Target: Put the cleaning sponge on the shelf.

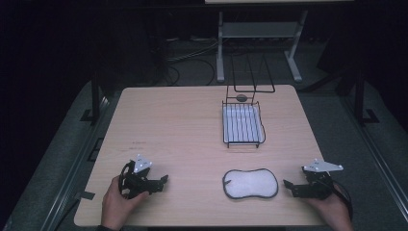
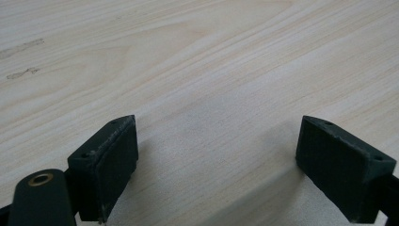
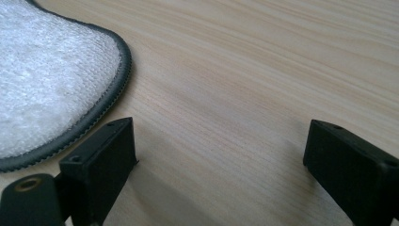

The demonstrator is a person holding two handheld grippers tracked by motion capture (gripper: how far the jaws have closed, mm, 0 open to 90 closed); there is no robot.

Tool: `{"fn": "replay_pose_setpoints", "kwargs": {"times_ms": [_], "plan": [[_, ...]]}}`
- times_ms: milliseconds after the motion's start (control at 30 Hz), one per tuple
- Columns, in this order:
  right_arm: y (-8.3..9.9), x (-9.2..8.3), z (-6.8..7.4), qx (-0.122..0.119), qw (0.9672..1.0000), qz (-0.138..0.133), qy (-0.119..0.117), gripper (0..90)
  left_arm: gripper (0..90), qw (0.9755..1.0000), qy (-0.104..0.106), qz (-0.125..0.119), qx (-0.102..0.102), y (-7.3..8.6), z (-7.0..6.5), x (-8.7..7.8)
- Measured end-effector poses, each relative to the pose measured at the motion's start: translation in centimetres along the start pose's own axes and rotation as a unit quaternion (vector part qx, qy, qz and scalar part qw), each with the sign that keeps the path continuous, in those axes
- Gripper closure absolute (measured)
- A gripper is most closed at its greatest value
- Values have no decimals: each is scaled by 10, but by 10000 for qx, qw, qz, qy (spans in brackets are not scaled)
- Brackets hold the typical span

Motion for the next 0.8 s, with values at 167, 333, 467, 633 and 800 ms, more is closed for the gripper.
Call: {"fn": "replay_pose_setpoints", "kwargs": {"times_ms": [167, 333, 467, 633, 800], "plan": [[0, 0, 0, -1, 10000, -1, -2, 92, 127, 10000, 2, 0, -1, 0, 0, 0], [1, -1, 0, -58, 10000, -16, -49, 111, 127, 10000, 0, 1, 0, 0, 0, 0], [0, -4, -2, -119, 9999, 48, -23, 163, 127, 10000, 1, 0, -1, 0, 0, 0], [-7, -10, 1, -68, 9999, -22, -95, 261, 127, 10000, 0, -1, -2, 0, 0, 0], [-17, -18, 12, -105, 9990, -268, -341, 436, 127, 10000, 0, 0, -2, 0, 0, 0]]}}
Point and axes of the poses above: each handheld gripper's, and its own axes: x roughly forward along the jaws, y roughly out of its underside, z roughly to its left, the point moved 7 cm from there along x, roughly forward along the jaws, and after that the axes turned 11 degrees about -x, right-handed, at the moved point
